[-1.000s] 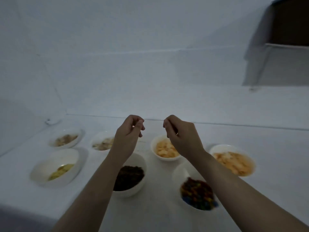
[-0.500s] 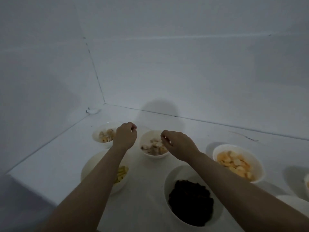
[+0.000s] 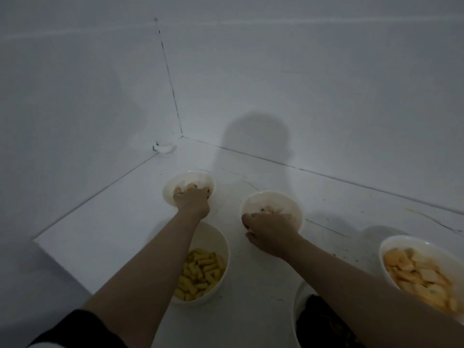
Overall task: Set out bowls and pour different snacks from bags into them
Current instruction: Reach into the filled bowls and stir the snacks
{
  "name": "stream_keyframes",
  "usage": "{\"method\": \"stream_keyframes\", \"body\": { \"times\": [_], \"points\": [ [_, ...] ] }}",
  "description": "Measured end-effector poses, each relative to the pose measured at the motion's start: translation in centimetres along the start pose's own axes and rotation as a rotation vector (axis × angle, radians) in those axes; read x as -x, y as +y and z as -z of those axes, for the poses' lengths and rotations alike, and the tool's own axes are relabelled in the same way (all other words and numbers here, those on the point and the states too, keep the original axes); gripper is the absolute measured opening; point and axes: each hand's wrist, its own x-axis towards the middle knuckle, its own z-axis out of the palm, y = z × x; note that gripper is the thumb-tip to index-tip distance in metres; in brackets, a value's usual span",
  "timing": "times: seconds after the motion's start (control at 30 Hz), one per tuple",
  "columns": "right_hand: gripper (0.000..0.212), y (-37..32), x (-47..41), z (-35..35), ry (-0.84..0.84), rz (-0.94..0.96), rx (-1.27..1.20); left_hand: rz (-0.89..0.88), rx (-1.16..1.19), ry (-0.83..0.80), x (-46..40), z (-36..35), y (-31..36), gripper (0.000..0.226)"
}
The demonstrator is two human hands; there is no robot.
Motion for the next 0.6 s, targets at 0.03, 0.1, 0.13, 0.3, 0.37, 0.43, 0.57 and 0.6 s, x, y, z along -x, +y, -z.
{"method": "stream_keyframes", "body": {
  "times": [0.03,0.1,0.13,0.3,0.37,0.43,0.57,0.6],
  "points": [
    [0.026,-0.1,-0.3,-0.2,0.017,-0.01,0.006,-0.001,0.011,0.012,-0.3,-0.2,-0.2,0.049],
    [0.029,-0.3,-0.9,-0.5,0.036,-0.049,0.036,-0.009,0.036,0.038,-0.8,-0.5,-0.3,0.045],
    [0.031,-0.3,-1.2,-0.7,0.041,-0.078,0.058,-0.017,0.055,0.051,-1.0,-0.6,-0.3,0.044],
    [0.032,1.3,-2.3,-1.3,0.03,-0.232,0.131,-0.108,0.192,0.052,-1.8,-0.5,0.6,0.049],
    [0.03,2.7,-2.2,-1.5,0.038,-0.291,0.129,-0.156,0.217,0.048,-2.1,-0.2,1.4,0.05],
    [0.03,4.4,-2.0,-1.7,0.05,-0.356,0.12,-0.209,0.226,0.06,-2.6,0.0,2.7,0.05],
    [0.03,7.3,-0.8,-1.5,0.044,-0.444,0.128,-0.314,0.236,0.094,-3.9,0.1,6.1,0.049],
    [0.029,8.0,-0.5,-1.4,0.047,-0.467,0.122,-0.335,0.242,0.101,-4.3,0.1,7.0,0.049]
  ]
}}
